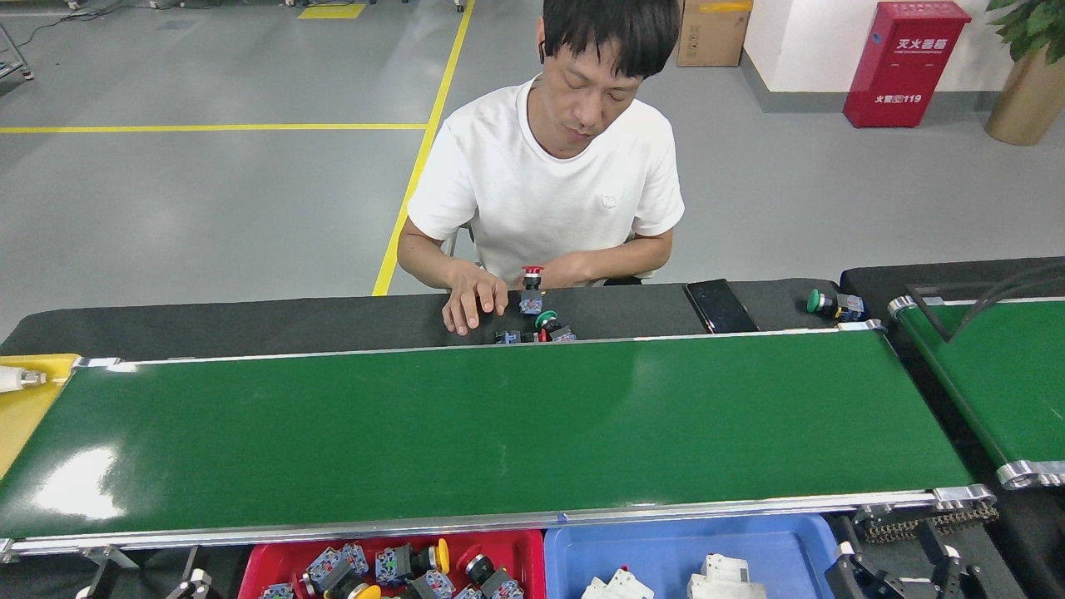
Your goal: Pick switch part from conveyor to tray
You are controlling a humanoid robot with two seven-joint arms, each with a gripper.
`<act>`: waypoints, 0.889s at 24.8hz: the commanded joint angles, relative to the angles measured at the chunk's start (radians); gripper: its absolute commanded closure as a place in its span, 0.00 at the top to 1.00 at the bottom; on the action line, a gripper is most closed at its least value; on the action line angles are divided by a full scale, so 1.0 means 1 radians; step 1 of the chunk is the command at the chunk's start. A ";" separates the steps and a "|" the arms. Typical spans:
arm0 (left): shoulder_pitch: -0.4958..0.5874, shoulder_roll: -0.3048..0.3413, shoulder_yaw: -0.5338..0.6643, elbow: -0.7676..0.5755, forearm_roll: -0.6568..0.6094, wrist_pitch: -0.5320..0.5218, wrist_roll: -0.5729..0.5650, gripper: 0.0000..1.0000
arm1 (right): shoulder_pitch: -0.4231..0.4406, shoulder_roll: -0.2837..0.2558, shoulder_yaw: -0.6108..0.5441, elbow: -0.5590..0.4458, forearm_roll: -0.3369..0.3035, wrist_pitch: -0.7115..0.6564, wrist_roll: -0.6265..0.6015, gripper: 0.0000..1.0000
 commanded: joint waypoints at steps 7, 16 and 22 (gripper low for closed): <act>-0.010 -0.053 -0.012 -0.040 -0.076 -0.004 0.003 1.00 | 0.006 -0.003 -0.018 -0.015 -0.004 -0.039 -0.016 0.99; -0.011 -0.054 -0.007 -0.039 -0.078 0.004 0.005 1.00 | 0.004 -0.003 -0.018 -0.015 -0.005 -0.082 -0.014 0.99; -0.016 -0.053 -0.010 -0.037 -0.078 -0.002 0.006 1.00 | 0.001 -0.002 -0.018 -0.015 -0.004 -0.085 -0.007 0.99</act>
